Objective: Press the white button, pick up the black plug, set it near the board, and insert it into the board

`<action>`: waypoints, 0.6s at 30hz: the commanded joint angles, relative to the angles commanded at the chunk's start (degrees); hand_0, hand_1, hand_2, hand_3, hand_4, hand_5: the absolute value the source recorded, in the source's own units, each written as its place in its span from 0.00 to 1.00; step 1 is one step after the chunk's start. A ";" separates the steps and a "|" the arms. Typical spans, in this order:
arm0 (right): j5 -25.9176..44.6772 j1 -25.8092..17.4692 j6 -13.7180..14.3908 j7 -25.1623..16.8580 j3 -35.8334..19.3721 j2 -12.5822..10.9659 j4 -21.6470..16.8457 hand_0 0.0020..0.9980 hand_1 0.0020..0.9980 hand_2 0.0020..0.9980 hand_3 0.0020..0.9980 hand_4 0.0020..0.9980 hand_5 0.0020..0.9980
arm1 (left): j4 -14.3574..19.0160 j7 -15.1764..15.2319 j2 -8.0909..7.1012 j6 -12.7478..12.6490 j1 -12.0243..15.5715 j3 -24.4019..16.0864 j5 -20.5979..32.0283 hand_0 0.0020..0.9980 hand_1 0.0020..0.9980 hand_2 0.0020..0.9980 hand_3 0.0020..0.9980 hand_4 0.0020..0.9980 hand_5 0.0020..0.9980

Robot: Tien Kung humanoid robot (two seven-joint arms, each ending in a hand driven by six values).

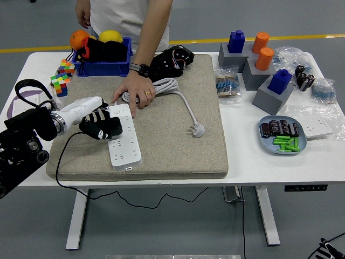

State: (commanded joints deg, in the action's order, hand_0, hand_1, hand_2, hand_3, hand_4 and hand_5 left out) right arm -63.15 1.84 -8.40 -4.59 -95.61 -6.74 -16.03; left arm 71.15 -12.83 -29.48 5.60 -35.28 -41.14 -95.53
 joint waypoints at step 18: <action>0.11 0.09 0.00 -0.01 0.48 -0.19 0.09 0.71 0.69 0.68 0.62 0.74 0.46 | -2.54 0.29 0.88 -0.31 -2.28 2.43 -1.77 0.38 0.40 0.33 0.45 0.73 0.00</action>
State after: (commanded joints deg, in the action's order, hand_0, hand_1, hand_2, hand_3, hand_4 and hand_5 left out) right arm -63.04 1.93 -8.39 -4.59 -95.13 -6.93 -15.94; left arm 68.61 -12.54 -28.59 5.29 -37.56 -38.70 -97.29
